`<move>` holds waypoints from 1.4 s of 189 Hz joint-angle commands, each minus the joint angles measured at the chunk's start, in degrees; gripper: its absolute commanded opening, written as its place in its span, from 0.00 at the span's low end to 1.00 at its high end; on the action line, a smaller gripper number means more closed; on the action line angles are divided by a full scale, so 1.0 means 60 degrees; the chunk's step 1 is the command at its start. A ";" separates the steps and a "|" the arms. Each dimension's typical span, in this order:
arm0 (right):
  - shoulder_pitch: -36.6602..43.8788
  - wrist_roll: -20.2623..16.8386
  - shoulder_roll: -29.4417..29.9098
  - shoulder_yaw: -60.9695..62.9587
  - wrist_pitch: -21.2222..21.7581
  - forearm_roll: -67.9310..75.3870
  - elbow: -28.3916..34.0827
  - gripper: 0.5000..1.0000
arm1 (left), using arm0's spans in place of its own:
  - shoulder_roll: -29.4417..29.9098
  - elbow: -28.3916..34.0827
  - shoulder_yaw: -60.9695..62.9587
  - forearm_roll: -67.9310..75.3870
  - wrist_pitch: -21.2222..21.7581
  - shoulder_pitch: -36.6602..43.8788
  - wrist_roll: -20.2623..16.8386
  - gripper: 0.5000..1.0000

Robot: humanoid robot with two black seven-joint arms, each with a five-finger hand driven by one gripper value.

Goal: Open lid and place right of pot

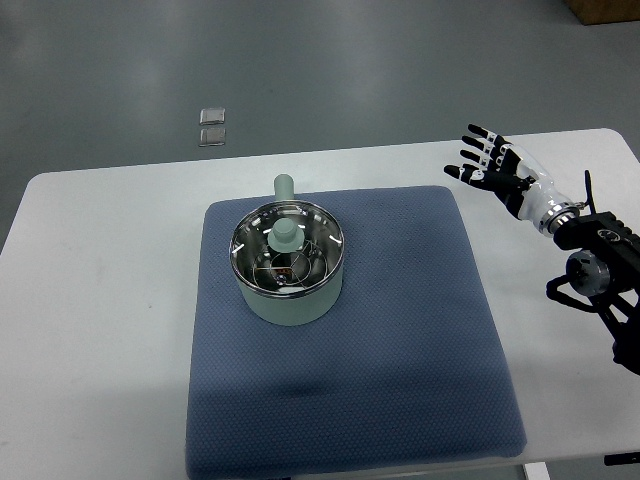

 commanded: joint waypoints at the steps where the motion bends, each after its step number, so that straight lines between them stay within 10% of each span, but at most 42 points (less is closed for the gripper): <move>1: 0.0014 0.0000 0.0015 -0.0013 0.0003 0.0000 0.0000 0.86 | 0.0000 -0.0002 -0.0009 0.0000 0.0002 -0.0003 -0.0013 1.00; 264: 0.0073 0.0058 -0.0102 0.0148 0.0472 0.0103 0.0000 0.86 | 0.0000 0.0101 0.0005 0.0000 0.0017 -0.0003 -0.0013 1.00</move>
